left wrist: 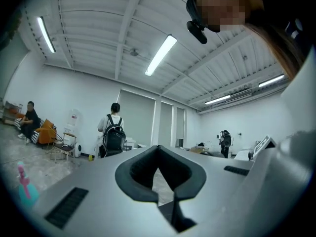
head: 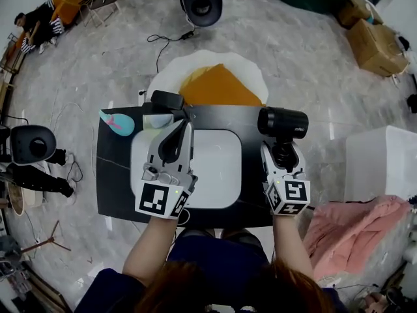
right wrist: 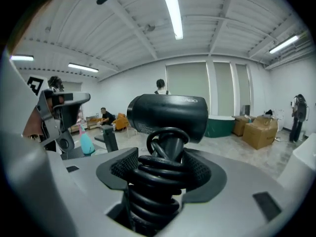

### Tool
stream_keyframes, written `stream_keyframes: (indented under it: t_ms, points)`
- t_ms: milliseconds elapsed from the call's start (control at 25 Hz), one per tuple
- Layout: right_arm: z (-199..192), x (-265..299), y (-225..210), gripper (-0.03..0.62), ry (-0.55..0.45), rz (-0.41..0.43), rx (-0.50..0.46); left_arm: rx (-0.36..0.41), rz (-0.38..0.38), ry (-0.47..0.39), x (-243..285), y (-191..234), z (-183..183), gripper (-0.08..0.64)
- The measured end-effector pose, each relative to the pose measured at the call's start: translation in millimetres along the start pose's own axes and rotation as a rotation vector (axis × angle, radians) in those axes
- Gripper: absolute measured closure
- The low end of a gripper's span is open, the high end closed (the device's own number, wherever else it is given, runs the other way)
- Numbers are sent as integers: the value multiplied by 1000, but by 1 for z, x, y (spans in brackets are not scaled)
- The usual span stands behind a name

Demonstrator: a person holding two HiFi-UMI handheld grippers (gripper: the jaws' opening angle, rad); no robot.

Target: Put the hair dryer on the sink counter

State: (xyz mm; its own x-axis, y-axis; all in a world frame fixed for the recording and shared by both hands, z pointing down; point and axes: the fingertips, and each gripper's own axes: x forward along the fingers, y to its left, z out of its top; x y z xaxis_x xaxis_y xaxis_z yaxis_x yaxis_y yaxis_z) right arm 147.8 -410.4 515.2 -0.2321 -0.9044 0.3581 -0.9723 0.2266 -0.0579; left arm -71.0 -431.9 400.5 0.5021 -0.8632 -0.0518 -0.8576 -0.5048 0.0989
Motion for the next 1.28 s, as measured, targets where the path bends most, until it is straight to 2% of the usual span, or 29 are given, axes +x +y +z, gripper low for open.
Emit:
stream_keyframes:
  t_ms: [320,560,800,1000,1120,1280]
  points:
    - [-122,49,-13,299,285,-24,78,3,-16,58,3,12,-26,548]
    - [-168,59,-13,299,426,-30,86,7,-18,73,3,16,-31,548]
    - [-183,61,-15,295,509,-40,93,12,-21,72,2,14,-29,548]
    - [-181,62,-16,272,540,-41,52,15,-20,68,-2,10,-24,548]
    - [-168,58,-16,232,525,-24,61,16,-24,58,-5,6,-18,548]
    - [-122,41,-21,258,448,-40,64,27,-29,29,-10,-2,1,548]
